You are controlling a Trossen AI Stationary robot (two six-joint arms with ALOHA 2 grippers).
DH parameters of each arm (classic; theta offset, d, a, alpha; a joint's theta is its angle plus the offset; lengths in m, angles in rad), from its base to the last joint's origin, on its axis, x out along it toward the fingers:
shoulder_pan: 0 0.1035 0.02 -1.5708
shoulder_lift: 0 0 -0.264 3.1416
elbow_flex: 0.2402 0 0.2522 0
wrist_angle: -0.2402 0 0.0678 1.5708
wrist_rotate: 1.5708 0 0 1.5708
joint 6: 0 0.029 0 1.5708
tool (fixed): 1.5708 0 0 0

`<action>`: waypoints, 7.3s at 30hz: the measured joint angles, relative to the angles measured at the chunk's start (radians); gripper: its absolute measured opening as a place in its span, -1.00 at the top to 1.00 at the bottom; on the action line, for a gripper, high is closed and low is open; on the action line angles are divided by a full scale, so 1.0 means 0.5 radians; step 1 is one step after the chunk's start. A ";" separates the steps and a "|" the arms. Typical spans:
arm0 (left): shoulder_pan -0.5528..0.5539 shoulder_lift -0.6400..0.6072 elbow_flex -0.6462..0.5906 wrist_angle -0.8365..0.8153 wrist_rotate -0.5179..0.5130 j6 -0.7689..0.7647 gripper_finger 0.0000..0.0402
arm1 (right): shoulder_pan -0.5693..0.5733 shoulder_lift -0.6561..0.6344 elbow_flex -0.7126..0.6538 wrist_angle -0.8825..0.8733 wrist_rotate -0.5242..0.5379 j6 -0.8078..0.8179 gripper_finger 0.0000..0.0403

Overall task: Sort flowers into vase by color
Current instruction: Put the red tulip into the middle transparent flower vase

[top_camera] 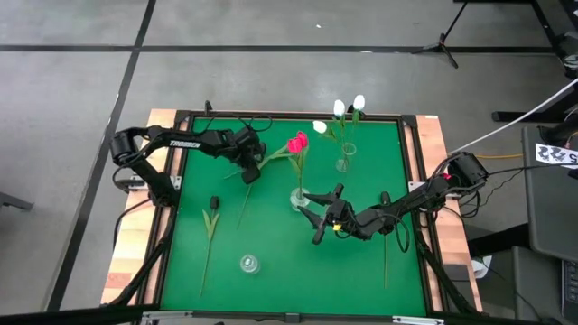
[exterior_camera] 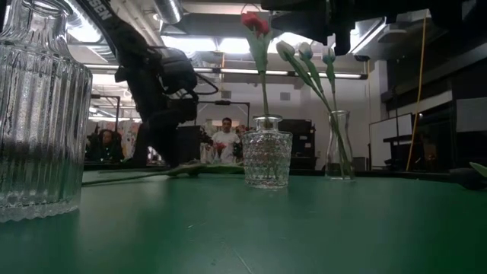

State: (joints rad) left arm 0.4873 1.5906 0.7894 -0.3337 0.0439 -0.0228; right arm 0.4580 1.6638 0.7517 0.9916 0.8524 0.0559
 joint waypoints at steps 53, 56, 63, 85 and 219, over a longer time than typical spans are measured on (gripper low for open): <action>0.062 0.100 0.038 -0.190 -0.103 0.005 0.41 | 0.000 0.001 0.000 -0.035 0.001 0.037 0.08; 0.073 0.078 0.035 -0.195 -0.102 -0.012 0.79 | 0.000 0.001 0.000 -0.035 0.001 0.040 0.08; 0.076 0.018 0.032 -0.227 -0.091 -0.099 0.96 | 0.000 0.001 0.000 -0.037 0.000 0.042 0.08; 0.076 -1.069 0.032 -0.255 -0.096 -0.639 0.99 | 0.000 0.001 0.000 -0.038 0.004 0.030 0.08; -1.067 -1.561 0.036 0.675 -0.772 0.091 -0.16 | -0.721 -0.250 1.769 -1.903 -1.068 -0.908 0.99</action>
State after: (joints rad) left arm -0.0463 0.8102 0.8074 0.0038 -0.3419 0.0230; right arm 0.0976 1.5389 1.6360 0.0401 0.3183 -0.3981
